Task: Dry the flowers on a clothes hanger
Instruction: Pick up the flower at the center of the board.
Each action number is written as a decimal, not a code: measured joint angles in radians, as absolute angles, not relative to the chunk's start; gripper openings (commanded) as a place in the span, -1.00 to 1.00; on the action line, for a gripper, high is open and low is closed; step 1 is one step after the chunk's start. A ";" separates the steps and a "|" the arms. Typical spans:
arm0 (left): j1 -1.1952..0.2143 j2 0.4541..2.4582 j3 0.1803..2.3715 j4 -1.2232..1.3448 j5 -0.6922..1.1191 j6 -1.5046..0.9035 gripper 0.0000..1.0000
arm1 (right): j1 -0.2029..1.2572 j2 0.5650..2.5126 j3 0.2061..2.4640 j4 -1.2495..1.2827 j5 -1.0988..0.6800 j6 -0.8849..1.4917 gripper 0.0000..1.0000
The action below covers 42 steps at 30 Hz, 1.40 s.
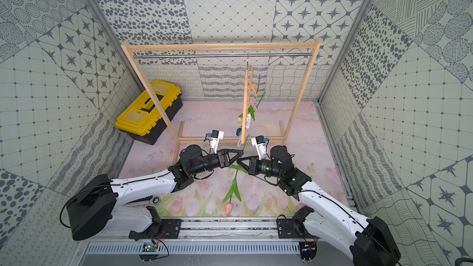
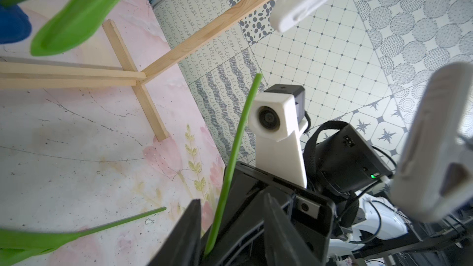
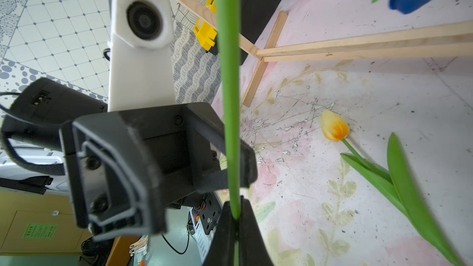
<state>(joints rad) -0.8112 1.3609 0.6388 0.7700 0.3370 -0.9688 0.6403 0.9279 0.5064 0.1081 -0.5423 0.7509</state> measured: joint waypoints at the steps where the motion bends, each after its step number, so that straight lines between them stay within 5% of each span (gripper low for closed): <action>1: -0.811 1.365 0.643 0.765 0.342 -0.966 -0.64 | 0.640 0.928 0.506 0.109 -0.552 0.751 -0.96; 5: -0.809 1.388 0.655 0.748 0.353 -0.956 -1.00 | 0.641 0.928 0.506 0.107 -0.577 0.753 -0.95; 8: -0.804 1.405 0.657 0.751 0.360 -0.957 -1.00 | 0.638 0.928 0.501 0.103 -0.574 0.760 -0.91; 14: -0.804 1.413 0.638 0.758 0.347 -0.976 -1.00 | 0.647 0.915 0.476 0.118 -0.580 0.773 -0.39; 21: -0.804 1.394 0.584 0.795 0.258 -1.018 -1.00 | 0.668 0.890 0.428 0.130 -0.584 0.788 -0.32; 33: -0.804 1.360 0.529 0.882 0.166 -1.046 -1.00 | 0.726 0.936 0.426 0.137 -0.606 0.797 -0.42; 42: -0.804 1.353 0.521 0.900 0.146 -1.046 -1.00 | 0.733 0.942 0.428 0.133 -0.601 0.787 -1.00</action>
<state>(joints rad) -0.8040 1.3525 0.5213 0.8997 0.1455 -1.0458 0.7334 0.9424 0.4282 0.1333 -0.6006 0.7868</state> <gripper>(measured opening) 0.055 0.077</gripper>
